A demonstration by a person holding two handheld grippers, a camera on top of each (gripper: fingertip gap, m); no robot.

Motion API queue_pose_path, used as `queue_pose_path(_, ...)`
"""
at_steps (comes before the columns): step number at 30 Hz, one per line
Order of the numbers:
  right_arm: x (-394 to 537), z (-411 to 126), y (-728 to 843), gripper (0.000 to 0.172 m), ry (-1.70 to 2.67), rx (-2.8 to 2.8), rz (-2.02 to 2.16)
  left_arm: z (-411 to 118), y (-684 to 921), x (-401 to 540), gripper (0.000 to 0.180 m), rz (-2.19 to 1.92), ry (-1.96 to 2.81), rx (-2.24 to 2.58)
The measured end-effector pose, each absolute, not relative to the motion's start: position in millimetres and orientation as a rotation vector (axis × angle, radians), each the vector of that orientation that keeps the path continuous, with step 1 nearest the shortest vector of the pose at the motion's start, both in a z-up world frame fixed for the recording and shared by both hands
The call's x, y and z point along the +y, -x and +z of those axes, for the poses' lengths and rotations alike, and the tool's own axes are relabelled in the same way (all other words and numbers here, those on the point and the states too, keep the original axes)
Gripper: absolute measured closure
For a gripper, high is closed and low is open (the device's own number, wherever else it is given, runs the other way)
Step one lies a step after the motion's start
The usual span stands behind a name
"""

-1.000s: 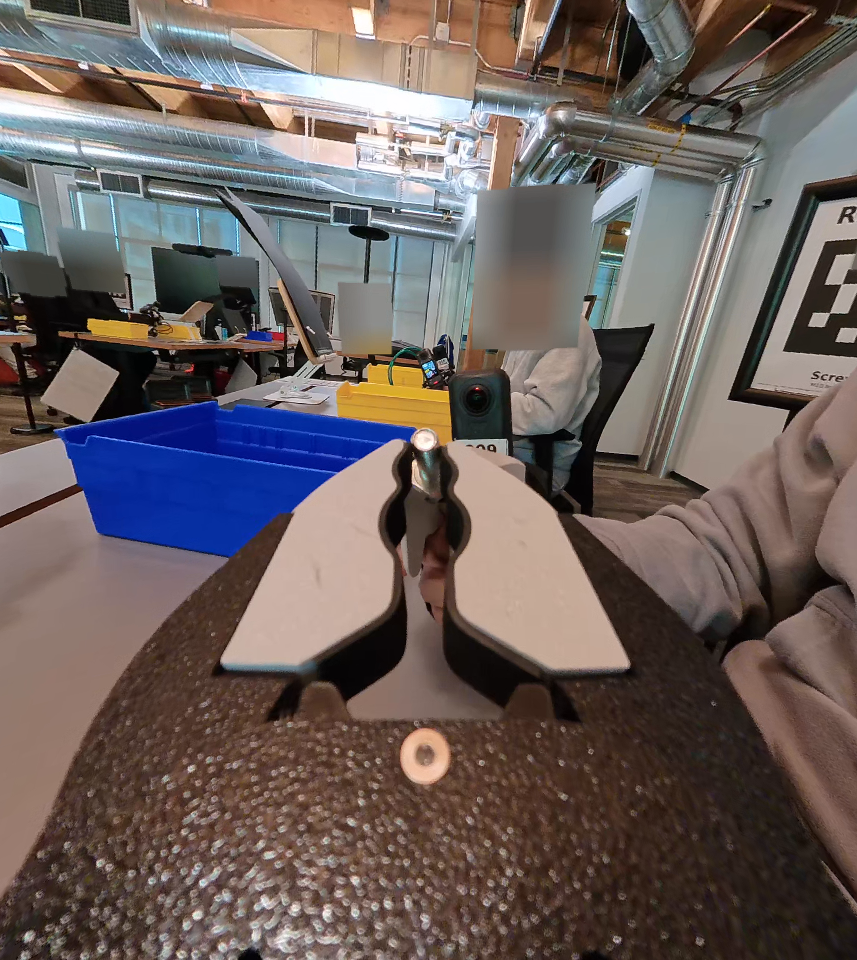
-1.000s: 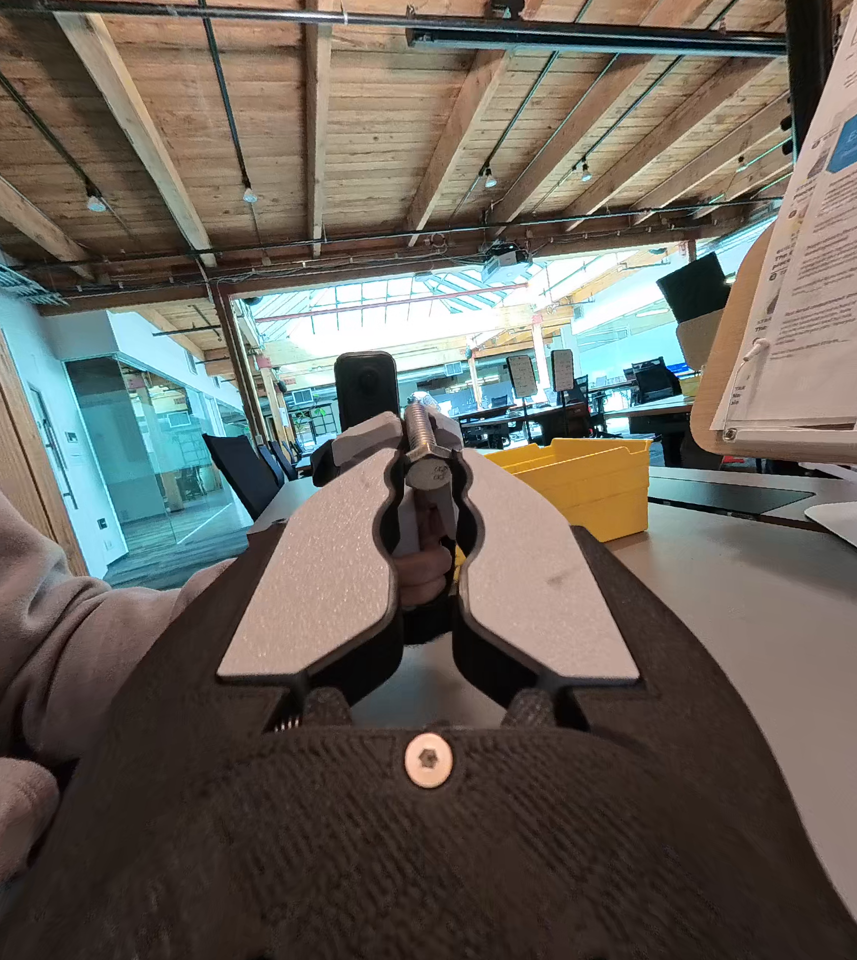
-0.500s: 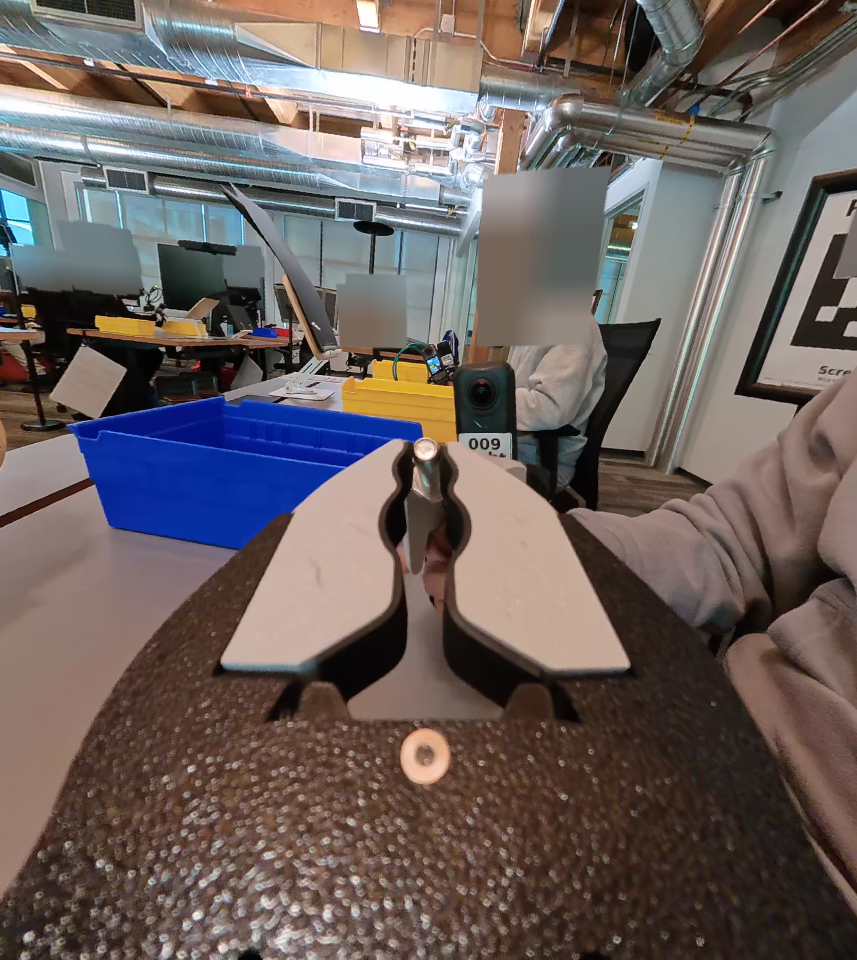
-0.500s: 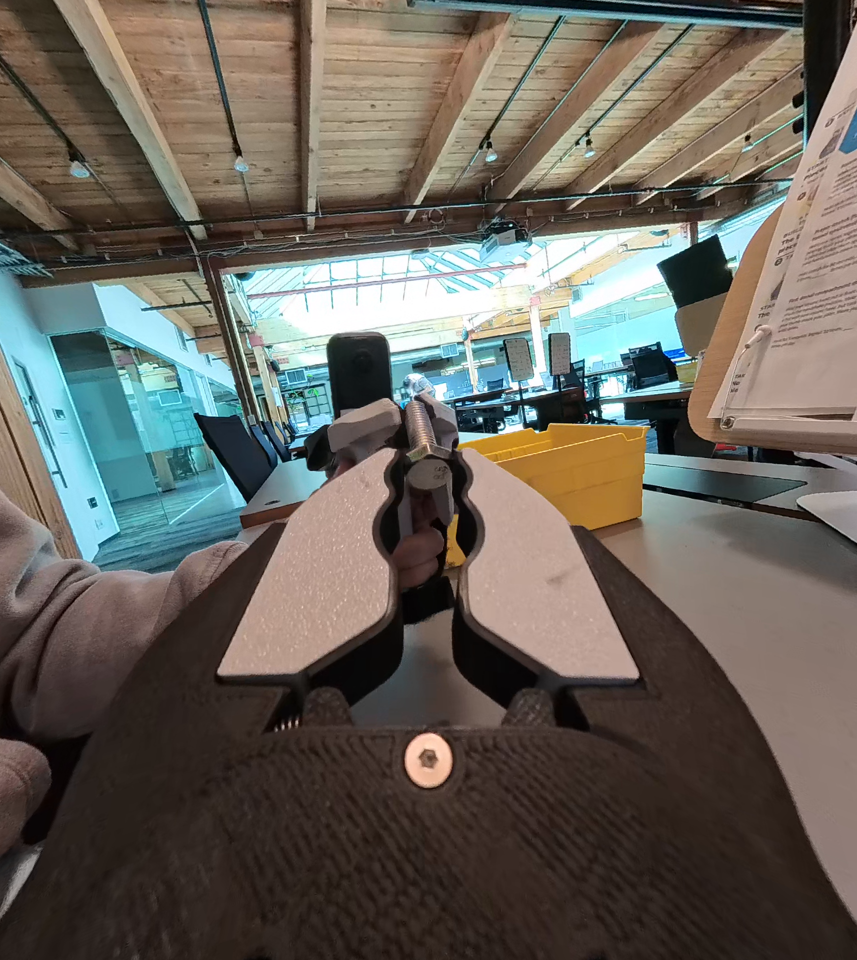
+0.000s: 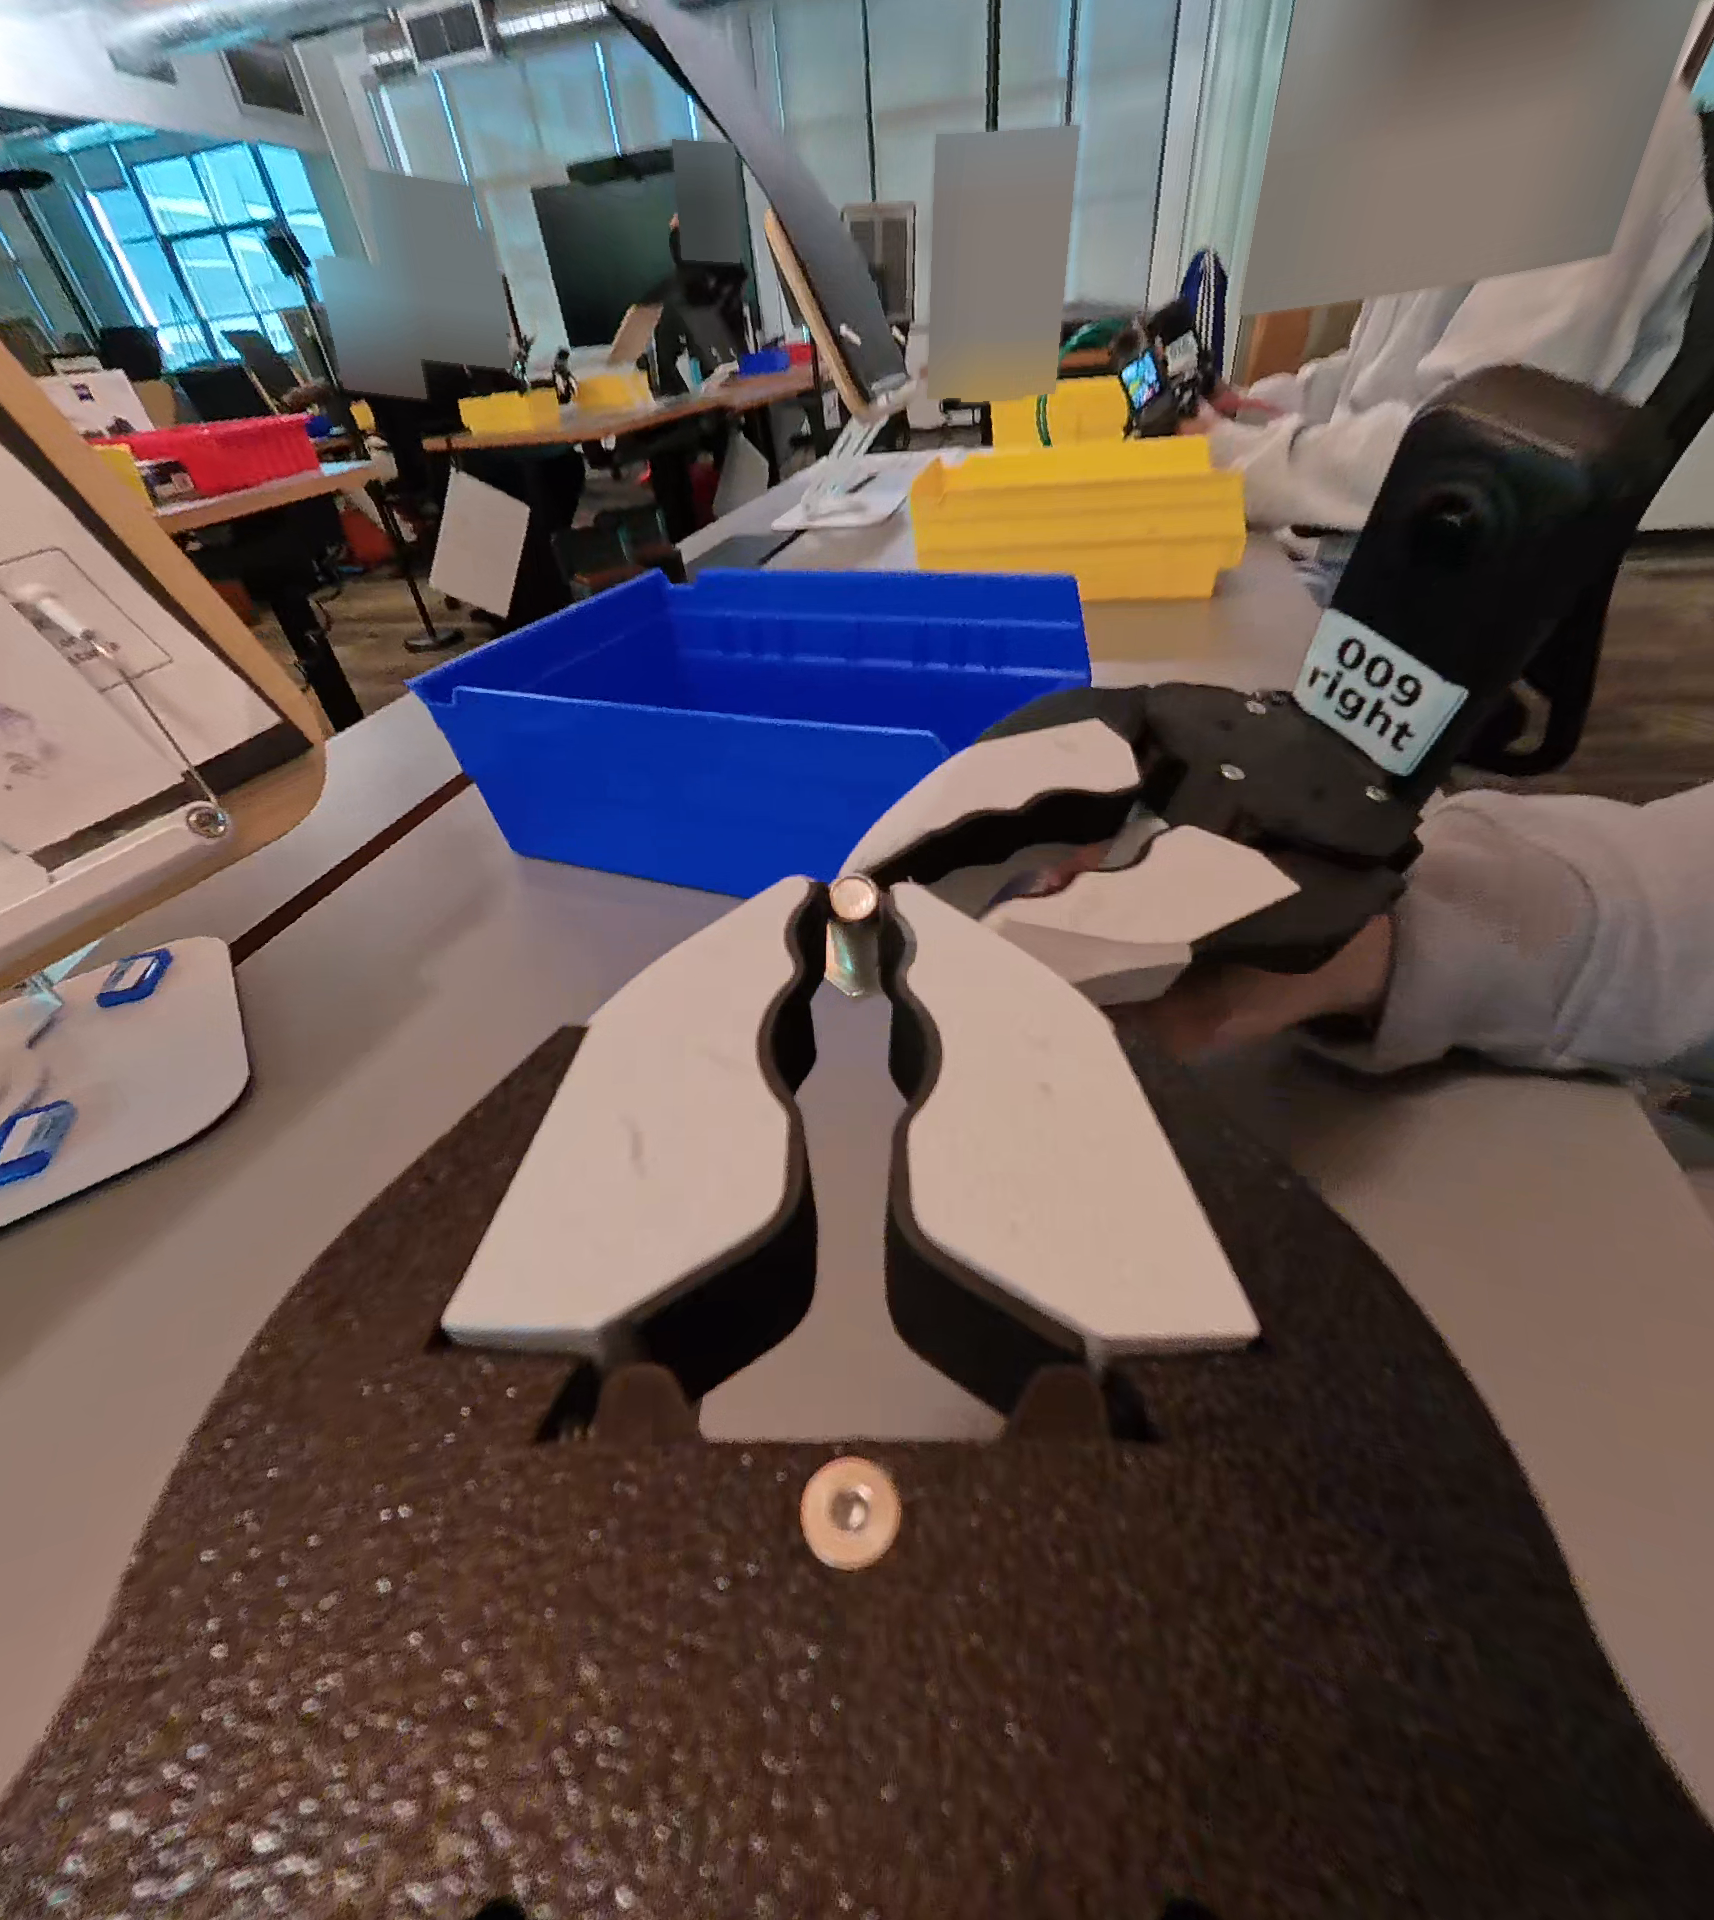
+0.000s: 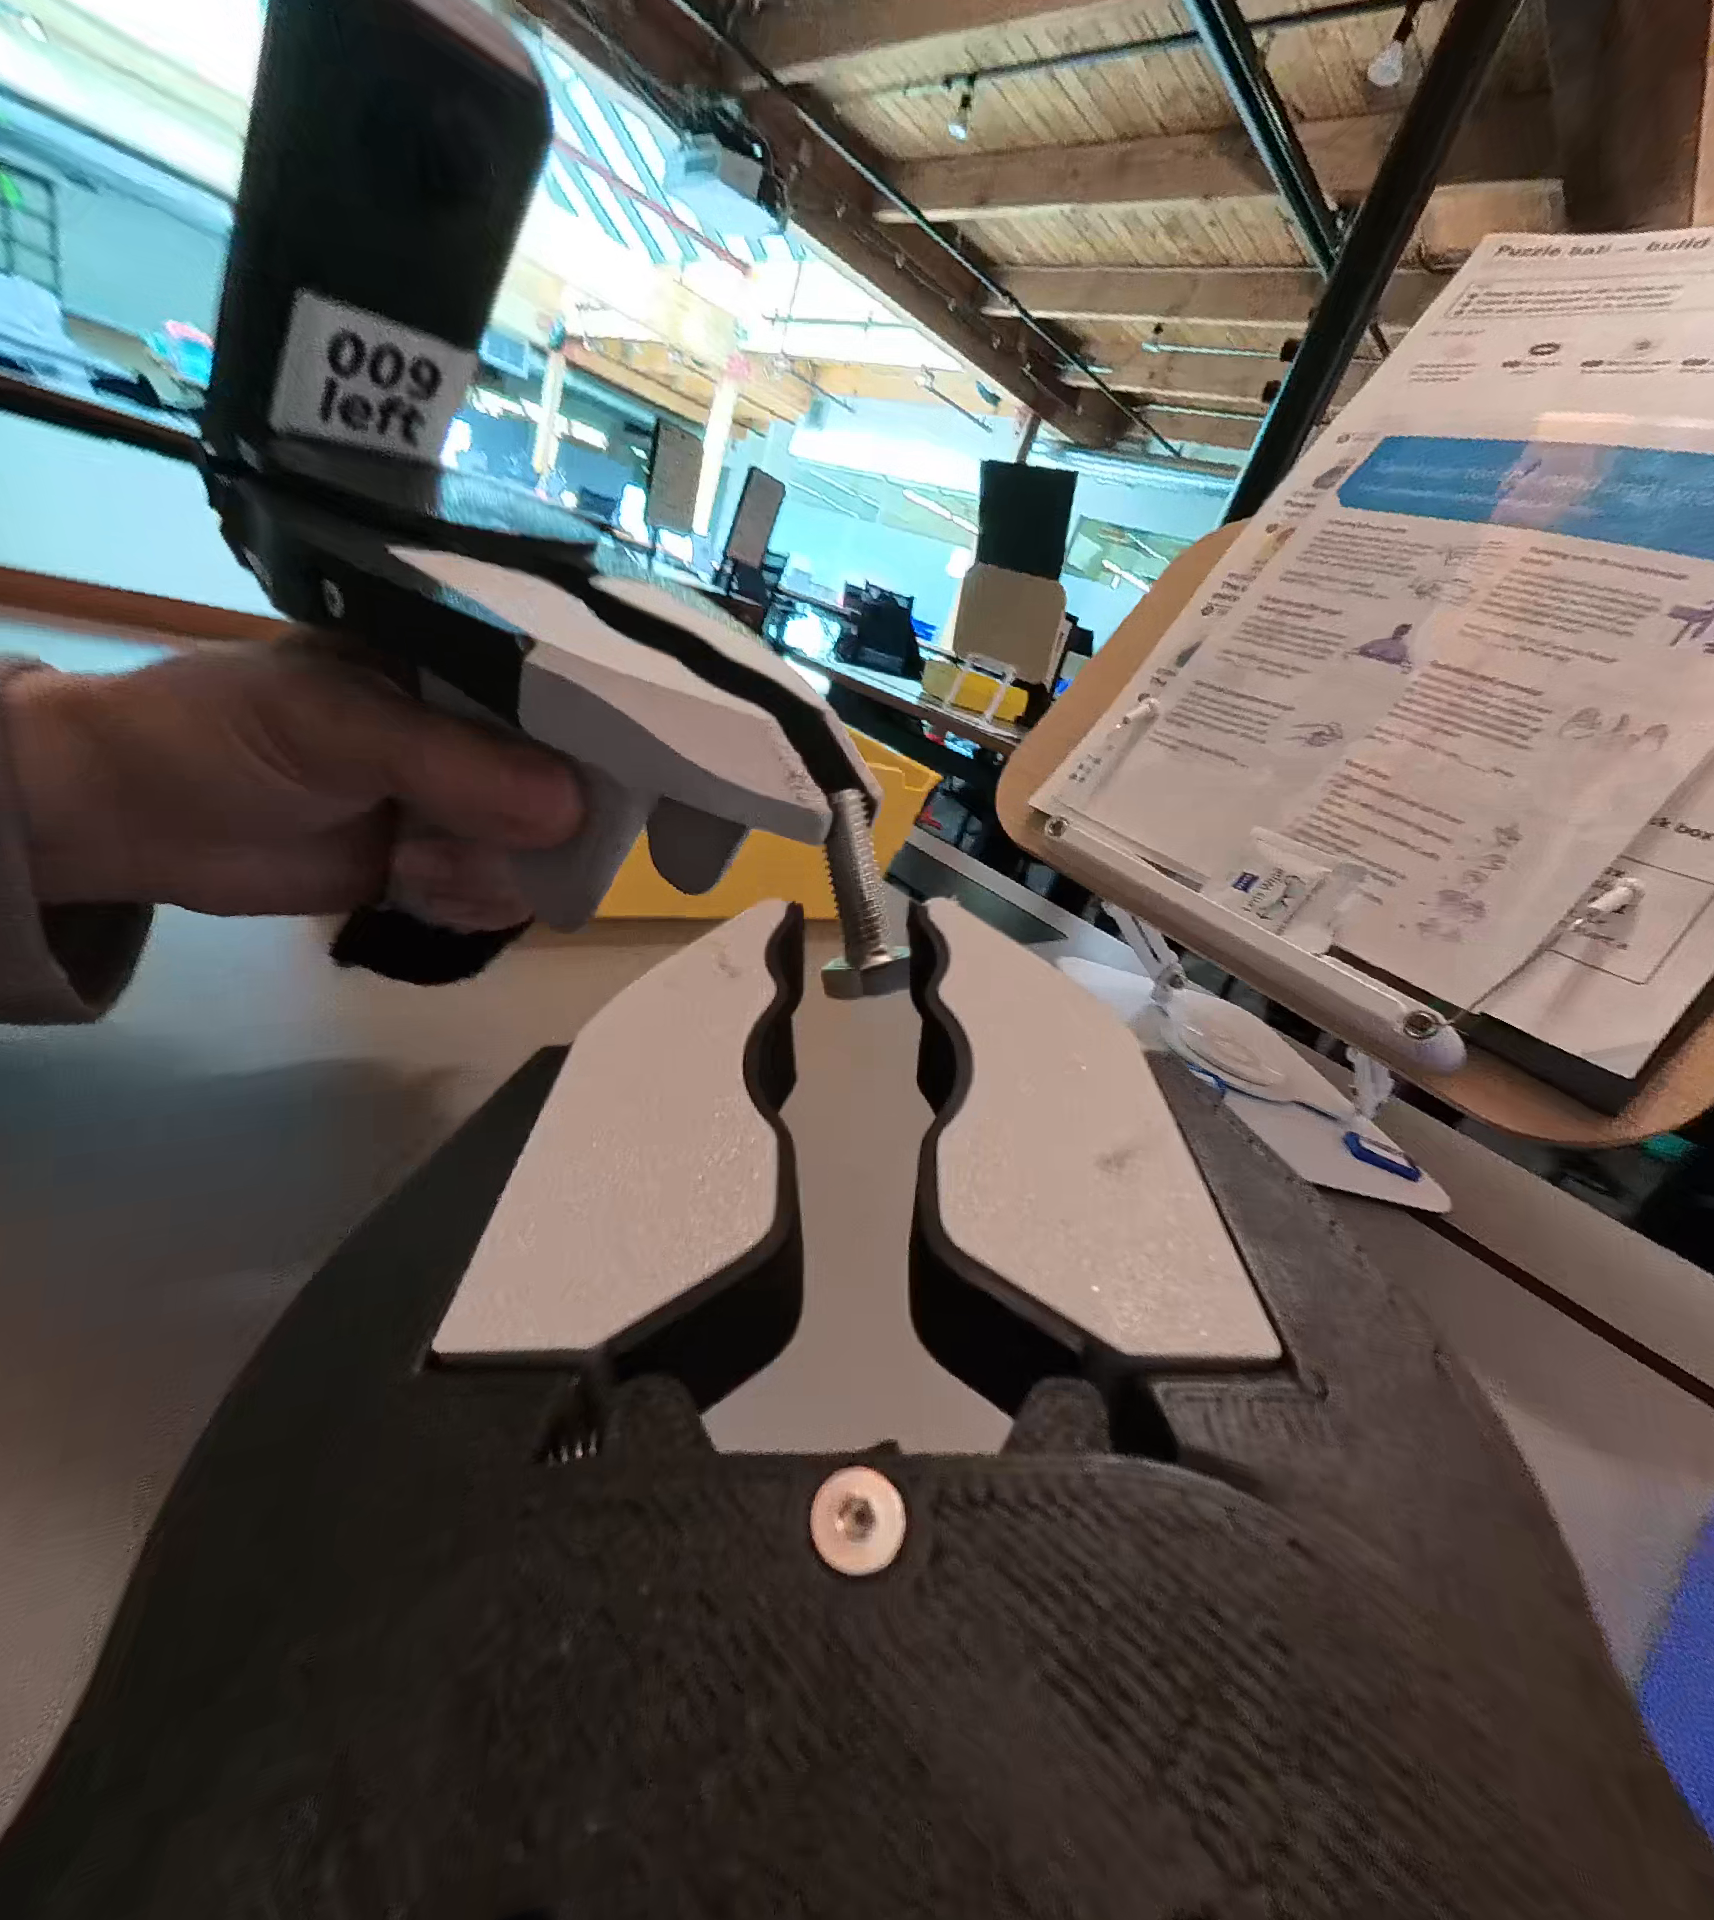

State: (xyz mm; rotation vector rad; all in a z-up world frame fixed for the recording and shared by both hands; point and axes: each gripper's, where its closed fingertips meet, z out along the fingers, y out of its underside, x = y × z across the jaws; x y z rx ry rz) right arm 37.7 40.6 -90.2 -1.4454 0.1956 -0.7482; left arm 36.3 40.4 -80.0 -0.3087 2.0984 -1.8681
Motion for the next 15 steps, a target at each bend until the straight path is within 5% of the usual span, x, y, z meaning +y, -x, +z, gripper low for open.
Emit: queue_pose_path(15,42.7,-103.2,-43.0,0.163,1.544,0.288,-0.597,-83.9,-39.8,32.8,0.171,-1.762,0.322,2.091)
